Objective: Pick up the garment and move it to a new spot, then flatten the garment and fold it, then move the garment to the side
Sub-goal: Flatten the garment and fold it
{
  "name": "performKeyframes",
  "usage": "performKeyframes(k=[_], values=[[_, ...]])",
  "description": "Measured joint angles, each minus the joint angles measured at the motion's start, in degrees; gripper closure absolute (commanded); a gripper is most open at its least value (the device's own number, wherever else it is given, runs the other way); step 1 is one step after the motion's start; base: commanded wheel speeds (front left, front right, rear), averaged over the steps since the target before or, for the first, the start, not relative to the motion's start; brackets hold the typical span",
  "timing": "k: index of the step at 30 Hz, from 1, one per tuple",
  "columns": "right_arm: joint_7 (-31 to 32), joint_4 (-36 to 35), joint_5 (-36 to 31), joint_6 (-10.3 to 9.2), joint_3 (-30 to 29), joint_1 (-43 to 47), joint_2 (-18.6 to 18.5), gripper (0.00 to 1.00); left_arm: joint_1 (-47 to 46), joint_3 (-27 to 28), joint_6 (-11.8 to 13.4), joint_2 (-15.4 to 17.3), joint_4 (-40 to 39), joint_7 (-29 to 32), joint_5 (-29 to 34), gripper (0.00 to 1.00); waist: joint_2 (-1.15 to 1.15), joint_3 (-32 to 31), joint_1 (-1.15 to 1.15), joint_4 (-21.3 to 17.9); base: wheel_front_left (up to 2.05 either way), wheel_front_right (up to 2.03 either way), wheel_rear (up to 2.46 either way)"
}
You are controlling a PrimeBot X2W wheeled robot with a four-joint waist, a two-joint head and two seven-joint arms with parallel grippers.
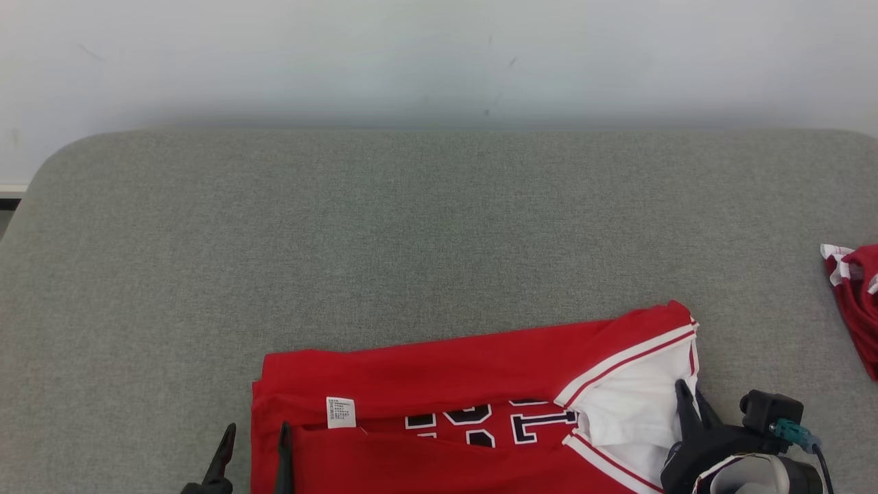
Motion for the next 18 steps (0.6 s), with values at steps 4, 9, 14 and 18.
performKeyframes(k=[4, 9, 14, 18], values=[[0.2, -2.0, 0.3, 0.13, -2.7, 0.0, -0.8, 1.00, -0.1, -0.2, 0.0, 0.0, 0.1, 0.0, -0.3, 0.00, 0.01, 0.3, 0.00, -0.2, 0.00, 0.00, 0.00], [0.6, -5.1, -1.0, -0.12, -8.2, 1.0, -2.5, 1.00, -0.2, -0.3, 0.0, 0.0, 0.2, 0.0, -0.3, 0.00, 0.01, 0.2, 0.02, -0.8, 0.00, 0.00, 0.00], [0.6, -7.6, -3.0, -0.13, -12.2, 2.0, -2.3, 1.00, -0.2, -0.4, -0.3, 0.0, 0.5, 0.0, -0.4, 0.00, 0.01, -0.2, 0.02, -1.8, 0.00, 0.00, 0.00], [0.6, -10.2, -3.8, -0.18, -12.2, 2.9, -1.2, 1.00, -0.1, -0.6, -0.3, 0.0, 0.5, 0.0, -0.6, 0.00, 0.01, -0.6, 0.02, -2.7, 0.00, 0.00, 0.00]])
